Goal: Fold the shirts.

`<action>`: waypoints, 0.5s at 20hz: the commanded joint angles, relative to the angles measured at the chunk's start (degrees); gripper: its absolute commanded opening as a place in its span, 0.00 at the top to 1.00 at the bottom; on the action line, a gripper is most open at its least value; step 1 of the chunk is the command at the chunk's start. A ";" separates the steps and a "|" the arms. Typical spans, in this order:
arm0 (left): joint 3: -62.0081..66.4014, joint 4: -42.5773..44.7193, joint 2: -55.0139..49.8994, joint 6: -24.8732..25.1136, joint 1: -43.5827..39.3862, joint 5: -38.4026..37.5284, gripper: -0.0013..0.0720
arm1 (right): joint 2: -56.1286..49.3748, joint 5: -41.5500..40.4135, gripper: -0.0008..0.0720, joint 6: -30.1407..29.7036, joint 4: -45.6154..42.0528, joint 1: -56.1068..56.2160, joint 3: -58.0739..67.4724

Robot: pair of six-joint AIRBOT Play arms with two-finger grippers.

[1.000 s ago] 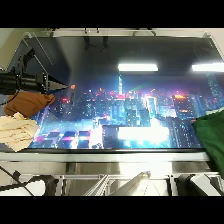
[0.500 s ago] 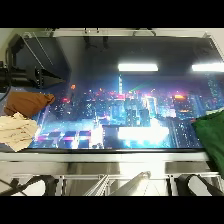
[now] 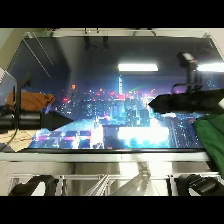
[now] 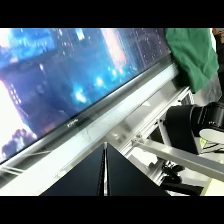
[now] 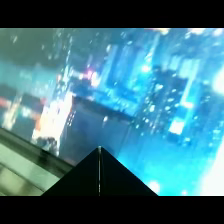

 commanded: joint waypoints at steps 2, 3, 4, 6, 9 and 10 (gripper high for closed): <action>-5.42 1.33 8.26 -1.95 -0.94 0.63 0.96 | -0.04 -2.82 0.96 1.44 -1.99 5.90 -2.25; -5.42 1.38 9.20 -1.92 -0.94 1.05 0.96 | -0.04 -2.86 0.96 1.44 -1.99 5.92 -2.25; -5.42 1.55 10.19 -1.92 -0.94 1.07 0.96 | -0.04 -2.89 0.96 1.44 -2.01 5.90 -2.25; -5.42 2.27 11.96 -1.90 -0.94 1.31 0.96 | -0.04 -2.91 0.96 1.44 -2.01 5.90 -2.25; -5.42 2.38 13.07 -1.92 -0.94 2.29 0.96 | -0.09 -2.91 0.96 1.44 -2.01 5.90 -2.25; -5.44 2.38 13.03 -1.92 -0.94 2.23 0.96 | -0.11 -2.91 0.96 1.44 -2.01 5.90 -2.25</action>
